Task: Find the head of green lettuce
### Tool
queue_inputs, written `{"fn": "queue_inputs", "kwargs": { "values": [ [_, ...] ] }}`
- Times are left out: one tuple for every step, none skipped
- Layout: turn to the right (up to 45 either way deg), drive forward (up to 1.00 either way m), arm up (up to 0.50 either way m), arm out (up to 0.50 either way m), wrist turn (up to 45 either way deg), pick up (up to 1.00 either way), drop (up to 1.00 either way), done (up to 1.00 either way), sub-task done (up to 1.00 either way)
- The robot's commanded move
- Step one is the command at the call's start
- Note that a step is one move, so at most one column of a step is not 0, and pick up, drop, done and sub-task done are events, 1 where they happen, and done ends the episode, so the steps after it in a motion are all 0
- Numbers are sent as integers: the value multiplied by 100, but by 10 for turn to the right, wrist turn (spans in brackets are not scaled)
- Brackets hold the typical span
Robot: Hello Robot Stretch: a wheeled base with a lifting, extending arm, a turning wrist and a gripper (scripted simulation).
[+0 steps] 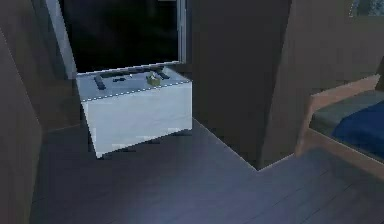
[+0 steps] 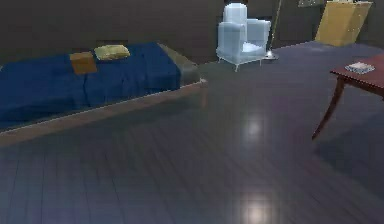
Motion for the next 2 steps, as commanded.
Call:
{"fn": "queue_inputs", "kwargs": {
  "values": [
    [450, 0, 0, 0, 0, 0, 0, 0, 0],
    [450, 0, 0, 0, 0, 0, 0, 0, 0]
  ]
}}
